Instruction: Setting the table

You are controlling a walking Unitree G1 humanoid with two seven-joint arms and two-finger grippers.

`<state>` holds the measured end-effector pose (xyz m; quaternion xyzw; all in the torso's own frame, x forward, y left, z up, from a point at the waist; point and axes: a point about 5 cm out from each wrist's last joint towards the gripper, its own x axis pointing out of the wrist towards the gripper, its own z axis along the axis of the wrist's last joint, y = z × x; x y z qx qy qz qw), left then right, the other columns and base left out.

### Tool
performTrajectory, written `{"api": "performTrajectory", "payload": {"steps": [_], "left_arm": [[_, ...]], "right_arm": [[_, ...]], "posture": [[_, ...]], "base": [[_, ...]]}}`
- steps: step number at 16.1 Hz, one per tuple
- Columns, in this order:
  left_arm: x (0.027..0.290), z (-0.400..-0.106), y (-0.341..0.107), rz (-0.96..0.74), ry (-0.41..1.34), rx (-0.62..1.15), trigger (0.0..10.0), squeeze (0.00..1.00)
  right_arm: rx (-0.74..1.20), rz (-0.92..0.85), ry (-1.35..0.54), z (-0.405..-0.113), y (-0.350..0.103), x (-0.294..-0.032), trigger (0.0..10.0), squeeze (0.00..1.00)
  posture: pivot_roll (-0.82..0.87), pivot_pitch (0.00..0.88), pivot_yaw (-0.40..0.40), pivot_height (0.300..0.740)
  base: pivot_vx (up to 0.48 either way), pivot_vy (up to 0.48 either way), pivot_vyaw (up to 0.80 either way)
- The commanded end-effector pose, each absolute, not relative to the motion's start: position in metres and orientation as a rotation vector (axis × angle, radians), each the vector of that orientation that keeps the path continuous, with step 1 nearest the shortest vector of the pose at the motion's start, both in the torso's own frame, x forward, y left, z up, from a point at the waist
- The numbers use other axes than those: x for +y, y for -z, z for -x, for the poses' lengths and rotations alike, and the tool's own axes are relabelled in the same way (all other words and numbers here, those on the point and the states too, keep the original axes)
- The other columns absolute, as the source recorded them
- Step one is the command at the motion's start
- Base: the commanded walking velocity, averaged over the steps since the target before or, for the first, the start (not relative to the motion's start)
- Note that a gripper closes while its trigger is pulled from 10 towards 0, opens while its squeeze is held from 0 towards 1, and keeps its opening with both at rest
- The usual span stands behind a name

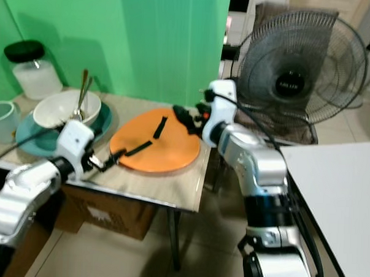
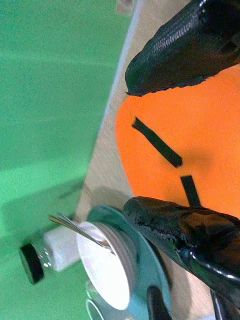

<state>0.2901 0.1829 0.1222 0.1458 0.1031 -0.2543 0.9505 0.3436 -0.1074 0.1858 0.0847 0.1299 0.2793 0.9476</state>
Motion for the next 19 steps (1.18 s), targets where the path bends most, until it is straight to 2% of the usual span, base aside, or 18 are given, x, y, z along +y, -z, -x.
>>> {"api": "performTrajectory", "payload": {"steps": [1, 5, 8, 13, 19], "left_arm": [[0.182, -0.293, -0.121, -0.312, 0.535, 0.207, 10.0, 0.0], [0.183, -0.283, -0.101, -0.315, 0.585, 0.234, 10.0, 0.0], [0.184, -0.272, -0.094, -0.294, 0.584, 0.239, 10.0, 0.0], [0.181, -0.265, -0.087, -0.292, 0.587, 0.244, 10.0, 0.0], [0.167, -0.276, -0.123, -0.199, 0.676, 0.041, 10.0, 0.0]], "right_arm": [[0.271, -0.161, -0.574, -0.345, -0.184, -0.108, 10.0, 0.0], [0.372, -0.173, -0.544, -0.347, -0.163, -0.109, 10.0, 0.0], [0.454, -0.298, -0.508, -0.352, -0.154, -0.112, 10.0, 0.0], [0.493, -0.351, -0.497, -0.357, -0.144, -0.111, 10.0, 0.0], [0.464, -0.349, -0.51, -0.361, -0.15, -0.109, 10.0, 0.0]], "posture": [[-0.08, 0.005, 0.042, 0.74], [-0.09, 0.014, 0.034, 0.74], [-0.09, 0.013, 0.025, 0.74], [-0.08, 0.009, 0.007, 0.74], [-0.09, 0.02, 0.008, 0.74]], "base": [[0.0, 0.0, 0.0], [0.0, 0.0, 0.0], [0.0, 0.0, 0.0], [0.0, 0.0, 0.0], [0.0, 0.0, 0.0]]}}
